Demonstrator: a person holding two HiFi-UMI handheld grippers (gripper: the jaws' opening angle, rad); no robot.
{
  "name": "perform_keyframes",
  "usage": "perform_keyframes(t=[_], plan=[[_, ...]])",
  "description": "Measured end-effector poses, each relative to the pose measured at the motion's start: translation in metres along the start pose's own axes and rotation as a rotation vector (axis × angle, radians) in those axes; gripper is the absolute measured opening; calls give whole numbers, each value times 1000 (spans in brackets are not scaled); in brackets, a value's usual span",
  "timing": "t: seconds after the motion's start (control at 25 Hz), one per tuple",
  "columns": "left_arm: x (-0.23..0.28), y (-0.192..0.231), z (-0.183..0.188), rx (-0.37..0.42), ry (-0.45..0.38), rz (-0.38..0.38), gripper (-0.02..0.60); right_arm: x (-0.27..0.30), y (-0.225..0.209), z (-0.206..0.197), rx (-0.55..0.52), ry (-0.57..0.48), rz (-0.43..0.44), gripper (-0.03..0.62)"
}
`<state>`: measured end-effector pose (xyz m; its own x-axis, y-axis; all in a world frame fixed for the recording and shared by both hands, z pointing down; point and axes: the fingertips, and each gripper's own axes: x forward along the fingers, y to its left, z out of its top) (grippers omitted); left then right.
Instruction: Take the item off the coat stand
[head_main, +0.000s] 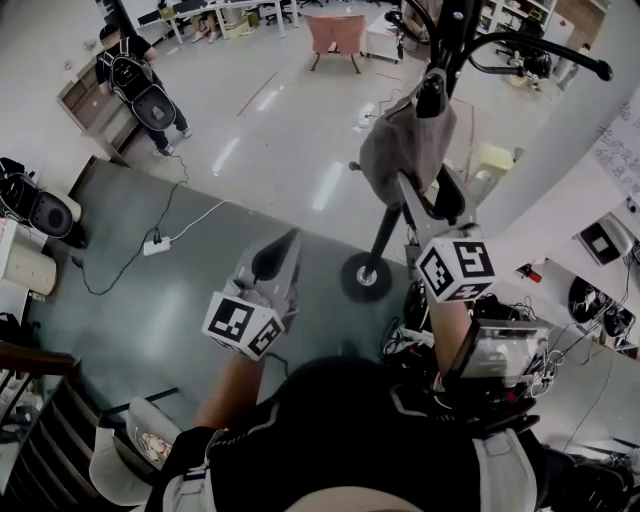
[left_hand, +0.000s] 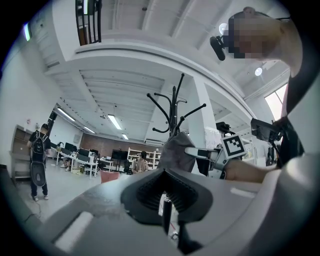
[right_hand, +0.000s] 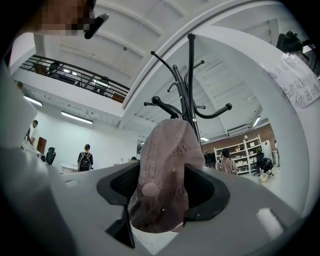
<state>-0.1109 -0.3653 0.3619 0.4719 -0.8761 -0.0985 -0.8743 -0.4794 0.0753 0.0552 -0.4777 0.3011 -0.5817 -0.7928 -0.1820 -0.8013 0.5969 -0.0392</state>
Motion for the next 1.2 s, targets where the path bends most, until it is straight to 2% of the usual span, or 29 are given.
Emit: perform_keyframes(t=[0.16, 0.36, 0.48, 0.84, 1.2], plan=[[-5, 4, 0, 7, 4, 22, 17, 9, 0, 0, -3, -6, 2, 268], [-8, 6, 1, 18, 6, 47, 17, 16, -2, -2, -11, -3, 19, 216], [-9, 5, 1, 8, 1, 56, 17, 17, -2, -1, -8, -7, 28, 146], [-17, -2, 3, 4, 1, 75, 17, 16, 3, 7, 6, -22, 55, 44], [-29, 0, 3, 8, 4, 65, 17, 14, 8, 15, 16, -37, 46, 23]])
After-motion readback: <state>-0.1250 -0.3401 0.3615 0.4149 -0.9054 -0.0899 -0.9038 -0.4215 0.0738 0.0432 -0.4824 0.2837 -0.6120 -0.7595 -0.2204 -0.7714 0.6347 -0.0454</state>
